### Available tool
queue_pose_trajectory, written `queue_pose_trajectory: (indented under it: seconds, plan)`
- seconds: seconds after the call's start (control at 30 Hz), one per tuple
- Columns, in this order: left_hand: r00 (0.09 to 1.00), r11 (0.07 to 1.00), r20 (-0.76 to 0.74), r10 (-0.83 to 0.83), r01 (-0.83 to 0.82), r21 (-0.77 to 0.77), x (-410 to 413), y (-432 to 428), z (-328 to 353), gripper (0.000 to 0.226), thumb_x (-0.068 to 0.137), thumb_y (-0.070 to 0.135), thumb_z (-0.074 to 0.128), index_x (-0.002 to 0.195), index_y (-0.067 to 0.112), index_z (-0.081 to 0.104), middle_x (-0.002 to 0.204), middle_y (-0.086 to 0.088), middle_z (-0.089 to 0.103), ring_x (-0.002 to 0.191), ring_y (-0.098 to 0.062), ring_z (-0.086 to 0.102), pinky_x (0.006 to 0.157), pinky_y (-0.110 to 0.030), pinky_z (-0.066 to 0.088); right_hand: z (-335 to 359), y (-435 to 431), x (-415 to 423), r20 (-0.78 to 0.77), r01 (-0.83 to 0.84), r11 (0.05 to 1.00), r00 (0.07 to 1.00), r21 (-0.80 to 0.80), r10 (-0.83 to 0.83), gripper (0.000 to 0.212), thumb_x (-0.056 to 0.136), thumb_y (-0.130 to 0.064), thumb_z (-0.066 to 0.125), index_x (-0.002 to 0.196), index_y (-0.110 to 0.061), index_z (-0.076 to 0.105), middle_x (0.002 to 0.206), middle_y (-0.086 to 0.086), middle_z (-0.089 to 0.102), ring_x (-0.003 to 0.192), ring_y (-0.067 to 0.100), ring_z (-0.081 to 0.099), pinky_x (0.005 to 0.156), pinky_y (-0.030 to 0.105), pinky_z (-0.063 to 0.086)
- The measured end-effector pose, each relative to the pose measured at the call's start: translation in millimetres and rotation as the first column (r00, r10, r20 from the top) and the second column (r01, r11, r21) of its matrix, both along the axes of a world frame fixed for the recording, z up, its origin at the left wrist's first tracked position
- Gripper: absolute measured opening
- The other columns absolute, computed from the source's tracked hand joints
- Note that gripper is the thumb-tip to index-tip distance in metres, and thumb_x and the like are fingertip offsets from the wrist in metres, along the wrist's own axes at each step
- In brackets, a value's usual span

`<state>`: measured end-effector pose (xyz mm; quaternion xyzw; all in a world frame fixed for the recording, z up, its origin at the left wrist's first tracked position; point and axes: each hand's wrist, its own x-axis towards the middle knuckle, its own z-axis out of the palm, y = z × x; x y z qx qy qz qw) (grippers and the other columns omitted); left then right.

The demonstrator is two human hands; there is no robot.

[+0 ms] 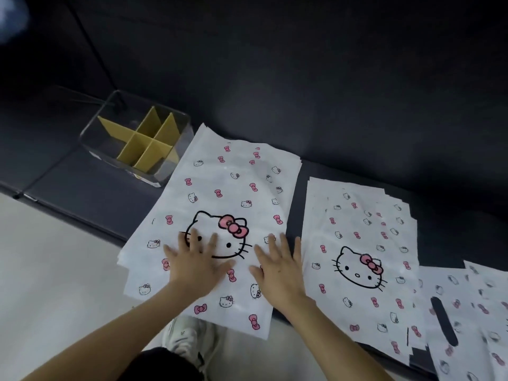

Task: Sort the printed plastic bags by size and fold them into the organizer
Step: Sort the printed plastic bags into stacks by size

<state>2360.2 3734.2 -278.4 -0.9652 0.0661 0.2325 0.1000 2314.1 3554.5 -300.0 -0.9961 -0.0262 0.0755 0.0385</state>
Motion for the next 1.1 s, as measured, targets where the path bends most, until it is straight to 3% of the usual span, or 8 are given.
queue_pose_trajectory:
  seconds: [0.27, 0.37, 0.5, 0.63, 0.77, 0.87, 1.0, 1.1]
  plan:
    - [0.997, 0.994, 0.025, -0.077, 0.079, -0.079, 60.3, 10.2, -8.5, 0.078, 0.087, 0.073, 0.021, 0.151, 0.035, -0.004, 0.159, -0.012, -0.006, 0.143, -0.039, -0.006, 0.113, -0.052, 0.014, 5.4, -42.9, -28.3, 0.187, 0.148, 0.984, 0.969, 0.095, -0.164, 0.052, 0.096, -0.046, 0.027, 0.112, -0.021, 0.070, 0.122, 0.016, 0.064, 0.114, 0.039, 0.059, 0.103, 0.056, 0.021]
    - [0.995, 0.994, 0.059, -0.085, 0.088, -0.063, 65.1, 5.8, -4.7, 0.071, 0.092, 0.064, 0.025, 0.151, 0.033, 0.002, 0.158, -0.014, -0.001, 0.143, -0.040, -0.003, 0.113, -0.051, 0.015, 12.1, -84.7, -53.4, 0.270, 0.321, 0.932, 0.894, 0.170, -0.357, 0.062, 0.100, -0.048, 0.019, 0.110, -0.016, 0.071, 0.120, 0.016, 0.065, 0.112, 0.036, 0.061, 0.105, 0.054, 0.027]
    - [0.970, 0.981, 0.207, -0.127, 0.153, -0.116, 44.9, -20.1, -1.0, 0.058, 0.099, 0.039, 0.030, 0.152, 0.025, 0.012, 0.156, -0.019, 0.009, 0.143, -0.041, 0.004, 0.114, -0.052, 0.016, 15.1, -152.3, -103.0, 0.371, 0.524, 0.832, 0.748, 0.179, -0.551, 0.050, 0.088, -0.041, 0.039, 0.109, -0.009, 0.071, 0.118, 0.020, 0.065, 0.109, 0.039, 0.062, 0.100, 0.059, 0.035]
    - [0.947, 0.943, 0.255, -0.194, 0.252, -0.219, 13.8, -53.6, -3.1, 0.056, 0.096, 0.033, 0.043, 0.148, 0.018, 0.030, 0.152, -0.026, 0.021, 0.140, -0.047, 0.013, 0.112, -0.055, 0.017, 16.8, -220.4, -158.3, 0.188, 0.763, 0.645, 0.628, 0.042, -0.756, 0.061, 0.089, -0.051, 0.042, 0.129, -0.008, 0.057, 0.135, 0.024, 0.051, 0.124, 0.042, 0.048, 0.106, 0.061, 0.025]
    - [0.922, 0.871, 0.306, -0.235, 0.340, -0.354, -18.9, -93.7, -2.0, 0.048, 0.090, 0.032, 0.043, 0.127, 0.005, 0.059, 0.128, -0.035, 0.050, 0.121, -0.056, 0.043, 0.096, -0.062, 0.042, 14.7, -274.7, -210.6, -0.060, 0.892, 0.430, 0.426, -0.142, -0.903, 0.086, 0.085, -0.072, 0.029, 0.149, -0.016, 0.023, 0.155, 0.011, 0.024, 0.141, 0.032, 0.024, 0.114, 0.053, 0.017]
    - [0.937, 0.811, 0.238, -0.257, 0.343, -0.474, -50.2, -130.5, 2.3, 0.055, 0.085, 0.038, 0.036, 0.118, 0.004, 0.065, 0.118, -0.033, 0.058, 0.112, -0.055, 0.052, 0.086, -0.061, 0.049, 2.1, -285.9, -232.8, -0.074, 0.896, 0.427, 0.421, -0.118, -0.904, 0.085, 0.077, -0.074, 0.011, 0.130, -0.018, 0.048, 0.140, 0.002, 0.042, 0.129, 0.028, 0.037, 0.104, 0.052, 0.028]
    - [0.898, 0.770, 0.207, -0.388, 0.439, -0.462, -86.2, -168.1, -3.5, 0.052, 0.084, 0.043, 0.042, 0.119, 0.012, 0.066, 0.122, -0.025, 0.060, 0.115, -0.048, 0.054, 0.088, -0.054, 0.048, 3.0, -284.9, -233.5, 0.131, 0.909, 0.416, 0.408, 0.040, -0.904, 0.037, 0.092, -0.038, 0.047, 0.083, -0.007, 0.067, 0.089, 0.010, 0.064, 0.091, 0.032, 0.060, 0.097, 0.053, 0.036]
    - [0.859, 0.747, 0.173, -0.482, 0.506, -0.431, -98.0, -184.1, -3.9, 0.059, 0.086, 0.048, 0.031, 0.125, 0.017, 0.062, 0.134, -0.023, 0.053, 0.127, -0.045, 0.045, 0.100, -0.048, 0.041, 14.5, -282.8, -230.9, 0.253, 0.885, 0.432, 0.384, 0.173, -0.888, 0.023, 0.087, -0.011, 0.062, 0.068, 0.000, 0.066, 0.052, 0.014, 0.057, 0.051, 0.029, 0.054, 0.068, 0.040, 0.044]
